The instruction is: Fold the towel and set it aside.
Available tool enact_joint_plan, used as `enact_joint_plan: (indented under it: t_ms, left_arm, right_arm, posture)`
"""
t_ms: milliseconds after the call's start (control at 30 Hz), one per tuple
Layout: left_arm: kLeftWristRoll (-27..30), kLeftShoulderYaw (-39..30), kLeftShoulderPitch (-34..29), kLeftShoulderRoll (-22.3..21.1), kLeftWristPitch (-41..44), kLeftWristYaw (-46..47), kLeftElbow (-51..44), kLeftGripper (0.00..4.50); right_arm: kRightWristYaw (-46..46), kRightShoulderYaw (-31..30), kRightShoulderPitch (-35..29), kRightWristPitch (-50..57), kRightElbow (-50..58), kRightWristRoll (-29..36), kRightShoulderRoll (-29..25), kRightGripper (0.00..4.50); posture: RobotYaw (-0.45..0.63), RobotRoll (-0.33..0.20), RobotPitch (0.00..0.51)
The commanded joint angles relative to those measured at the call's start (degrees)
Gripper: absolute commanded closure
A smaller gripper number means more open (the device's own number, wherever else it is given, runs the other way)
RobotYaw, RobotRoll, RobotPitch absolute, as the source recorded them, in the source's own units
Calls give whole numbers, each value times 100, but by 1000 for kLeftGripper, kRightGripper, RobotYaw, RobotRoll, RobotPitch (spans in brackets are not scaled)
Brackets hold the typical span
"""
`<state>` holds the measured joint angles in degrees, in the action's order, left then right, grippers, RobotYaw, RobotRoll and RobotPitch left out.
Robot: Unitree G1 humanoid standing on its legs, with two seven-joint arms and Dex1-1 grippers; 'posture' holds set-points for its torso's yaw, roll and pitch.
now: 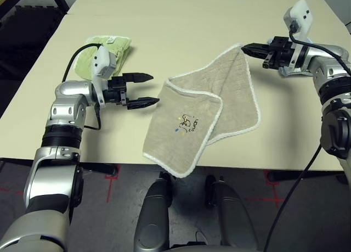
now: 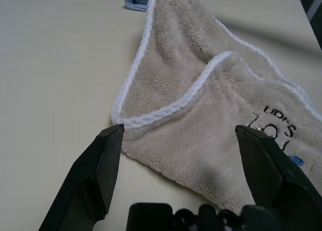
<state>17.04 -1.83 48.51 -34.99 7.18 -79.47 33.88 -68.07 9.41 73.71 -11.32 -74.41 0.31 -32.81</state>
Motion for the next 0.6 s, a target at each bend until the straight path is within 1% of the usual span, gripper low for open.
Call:
enact_joint_plan:
  t_ms: [33,167,300,367,600]
  left_arm:
    - [87,20,-22,29,208,16,-196,0]
    - [170,5,6,90,631,114,-343,0]
    - [341,-54,37,170,1058,261,-556,0]
    - [366,-67,36,194,1053,296,-607,0]
    - [282,8,-5,200,793,269,-471,0]
  right_arm:
    - [24,26,-105,-417,168,80,-69,4486]
    - [359,-12,6,-1199,251,32,3,4486]
    - [617,-63,160,-1600,245,-19,18,4486]
    - [712,-39,251,-1672,228,14,36,4486]
    - [828,256,991,-1722,311,447,227,4486]
  posture:
    - [65,0,235]
    - [54,0,239]
    - [50,0,238]
    - [45,0,240]
    - [26,0,244]
